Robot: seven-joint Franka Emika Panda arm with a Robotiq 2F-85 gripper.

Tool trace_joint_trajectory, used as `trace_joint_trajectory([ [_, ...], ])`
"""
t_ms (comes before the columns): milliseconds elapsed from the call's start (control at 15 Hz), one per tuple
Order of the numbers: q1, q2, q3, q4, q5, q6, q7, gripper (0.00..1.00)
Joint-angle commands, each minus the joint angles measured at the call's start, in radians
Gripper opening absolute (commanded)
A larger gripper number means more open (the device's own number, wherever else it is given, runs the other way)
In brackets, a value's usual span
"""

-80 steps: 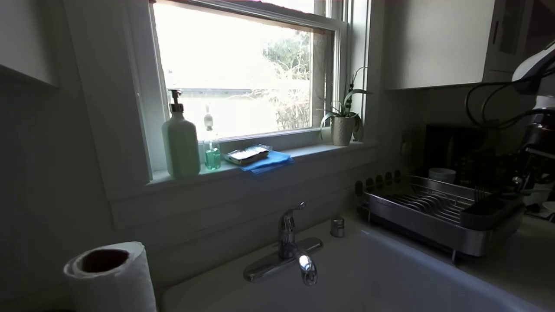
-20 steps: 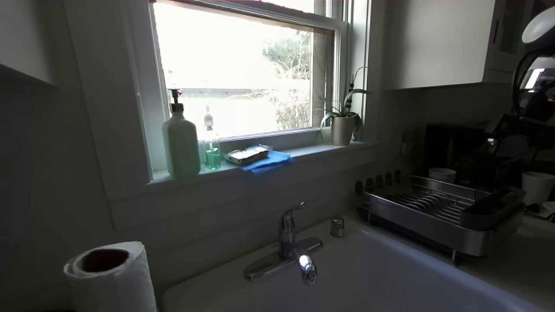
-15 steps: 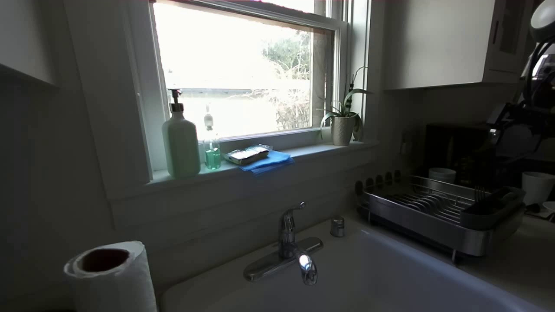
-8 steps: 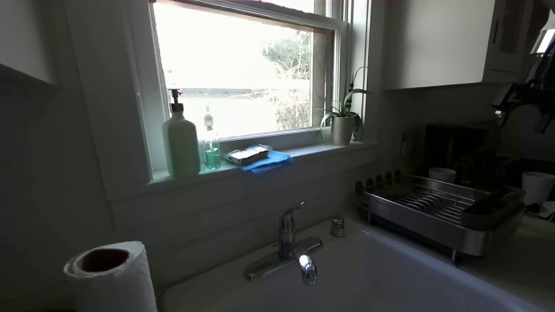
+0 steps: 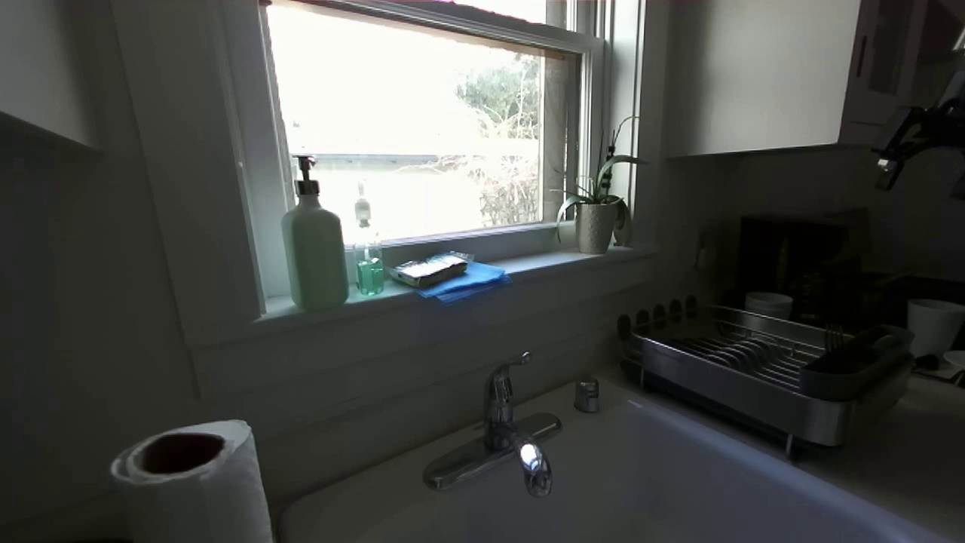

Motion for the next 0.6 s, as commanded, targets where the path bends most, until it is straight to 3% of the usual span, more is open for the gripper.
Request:
trace_joint_trajectory([
  [0, -0.01, -0.107, 0.019, -0.07, -0.023, -0.025, 0.043, 1.0],
  [200, -0.02, -0.166, 0.031, -0.123, -0.025, -0.029, 0.059, 1.0],
  [533, -0.051, -0.276, 0.05, -0.217, -0.018, 0.065, 0.111, 1.0],
])
